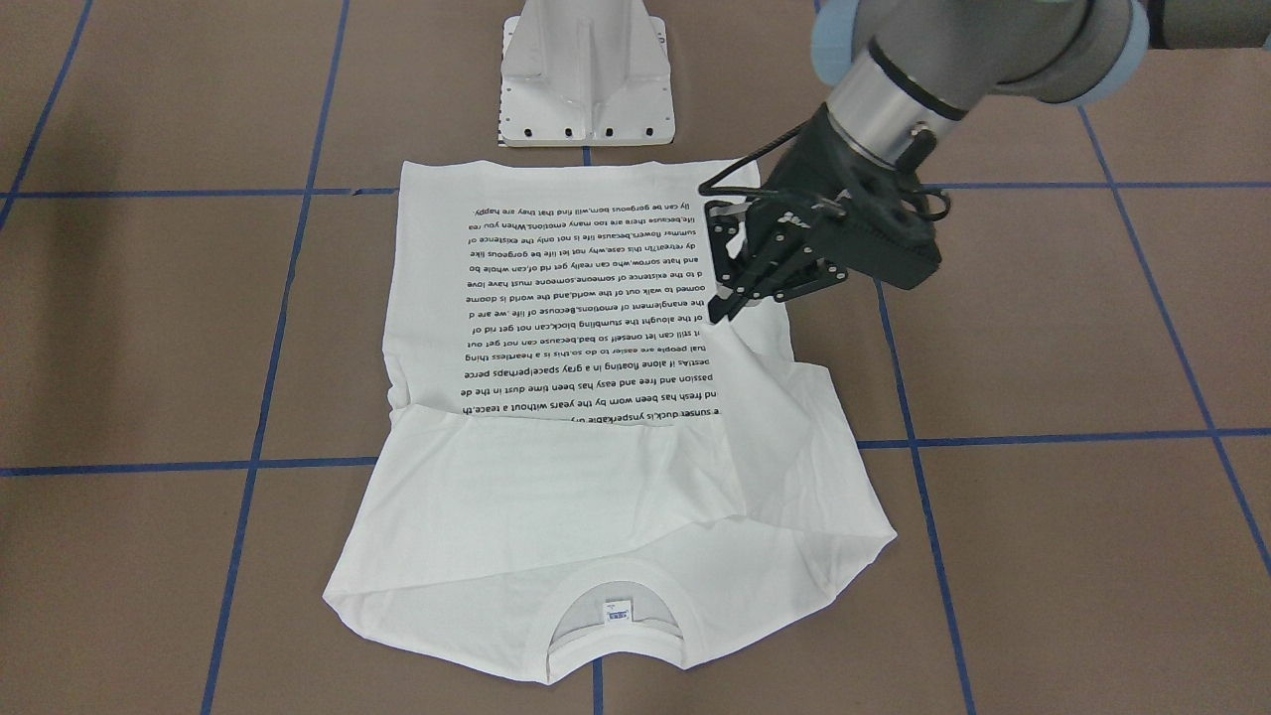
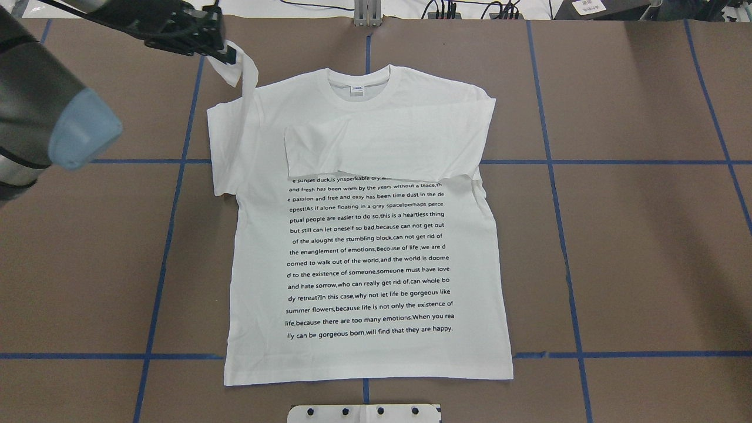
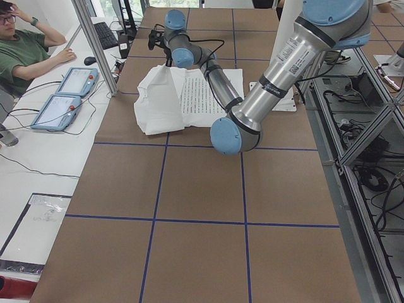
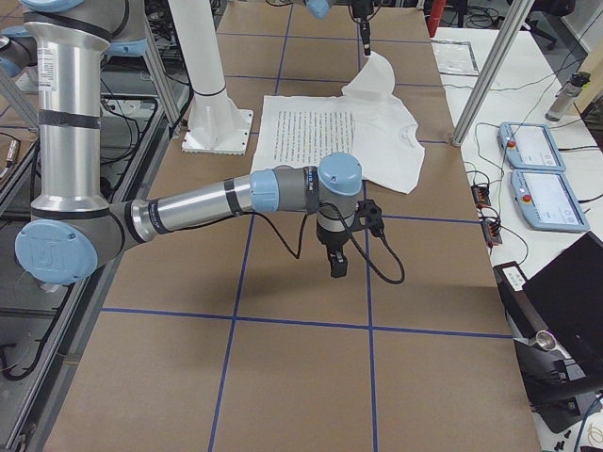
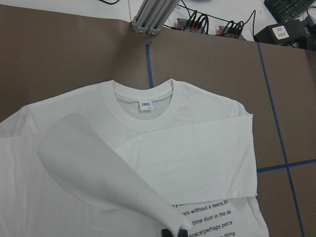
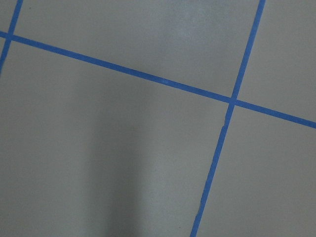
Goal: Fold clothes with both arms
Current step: 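Lift the sleeve with the left gripper and fold it across the shirt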
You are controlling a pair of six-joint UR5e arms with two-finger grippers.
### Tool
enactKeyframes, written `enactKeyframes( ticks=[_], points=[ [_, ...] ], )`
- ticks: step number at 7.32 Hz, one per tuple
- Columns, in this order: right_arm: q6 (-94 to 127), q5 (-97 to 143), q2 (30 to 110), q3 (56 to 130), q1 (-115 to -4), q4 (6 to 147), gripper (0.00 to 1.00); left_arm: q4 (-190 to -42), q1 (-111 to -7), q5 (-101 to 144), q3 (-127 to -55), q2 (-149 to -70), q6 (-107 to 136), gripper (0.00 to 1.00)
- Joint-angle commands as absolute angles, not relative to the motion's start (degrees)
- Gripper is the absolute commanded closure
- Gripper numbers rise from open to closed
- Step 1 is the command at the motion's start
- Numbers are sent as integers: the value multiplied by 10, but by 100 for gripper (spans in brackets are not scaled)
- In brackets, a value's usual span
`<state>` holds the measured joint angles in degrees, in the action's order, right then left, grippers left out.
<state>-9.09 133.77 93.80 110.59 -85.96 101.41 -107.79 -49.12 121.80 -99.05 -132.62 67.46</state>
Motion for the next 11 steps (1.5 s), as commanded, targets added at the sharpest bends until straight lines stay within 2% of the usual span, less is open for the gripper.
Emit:
enactKeyframes(
  ticks=[1, 3, 4, 5, 6, 8, 9, 11],
  points=[
    [-91, 1338, 941, 1106, -860, 1013, 0, -1096, -408, 1148, -921, -1392, 714, 100],
    [-91, 1338, 942, 1105, -860, 1013, 0, -1174, -364, 1132, -851, -1405, 714, 100],
    [-91, 1338, 942, 1104, -860, 1013, 0, -1186, -341, 1120, -827, -1408, 715, 95],
    [-90, 1338, 942, 1104, -860, 1013, 0, -1203, -325, 1120, -784, -1428, 717, 9],
    [-89, 1338, 942, 1104, -860, 1013, 0, -1220, -311, 1119, -756, -1446, 748, 0],
    [-83, 1336, 934, 1108, -860, 1013, 0, -1213, -303, 1124, -756, -1461, 746, 0],
    [-45, 1339, 921, 1107, -857, 1009, 0, -1175, -303, 1127, -779, -1448, 731, 0],
    [56, 1339, 854, 1108, -802, 1009, 0, -1063, -332, 1128, -915, -1369, 635, 0]
  ],
)
